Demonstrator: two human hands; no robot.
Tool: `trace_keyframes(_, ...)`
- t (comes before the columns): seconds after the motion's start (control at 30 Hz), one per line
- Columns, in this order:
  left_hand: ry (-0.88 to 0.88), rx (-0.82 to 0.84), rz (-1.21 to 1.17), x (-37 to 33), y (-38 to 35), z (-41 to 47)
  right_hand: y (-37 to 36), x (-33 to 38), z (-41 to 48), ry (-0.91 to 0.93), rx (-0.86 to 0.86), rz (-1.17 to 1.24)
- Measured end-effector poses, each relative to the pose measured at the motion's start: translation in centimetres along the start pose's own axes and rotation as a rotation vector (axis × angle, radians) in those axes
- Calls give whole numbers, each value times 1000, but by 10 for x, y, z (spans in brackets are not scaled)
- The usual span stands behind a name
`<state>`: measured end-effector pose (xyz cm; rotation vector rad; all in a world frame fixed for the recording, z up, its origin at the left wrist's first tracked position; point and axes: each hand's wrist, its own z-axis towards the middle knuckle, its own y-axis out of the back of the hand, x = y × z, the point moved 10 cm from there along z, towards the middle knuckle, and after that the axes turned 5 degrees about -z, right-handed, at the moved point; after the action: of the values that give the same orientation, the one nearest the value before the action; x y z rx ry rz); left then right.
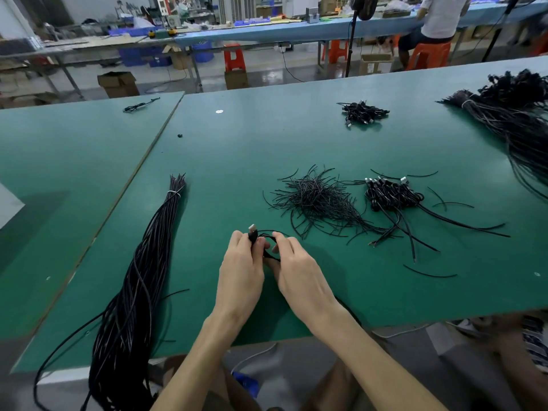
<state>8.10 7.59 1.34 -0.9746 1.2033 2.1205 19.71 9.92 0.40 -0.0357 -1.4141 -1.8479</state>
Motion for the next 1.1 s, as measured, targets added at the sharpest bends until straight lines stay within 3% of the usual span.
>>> trace_keyframes(0.4, 114, 55, -115, 10, -4, 0, 2, -4, 1, -26, 20, 21)
trace_keyframes(0.7, 94, 145, 24, 4, 14, 11, 2, -2, 1, -20, 33, -21)
trace_keyframes(0.8, -55, 284, 139, -11, 11, 16, -4, 0, 0, -5, 89, -69)
trace_keyframes(0.93, -334, 513, 514, -27, -13, 8, -3, 3, -1, 13, 123, -60)
trace_keyframes(1.03, -505, 519, 846, -29, -21, 3, -4, 5, -2, 20, 155, -82)
trace_keyframes(1.1, -540, 507, 946, -30, -24, 0, -4, 5, -2, 13, 167, -89)
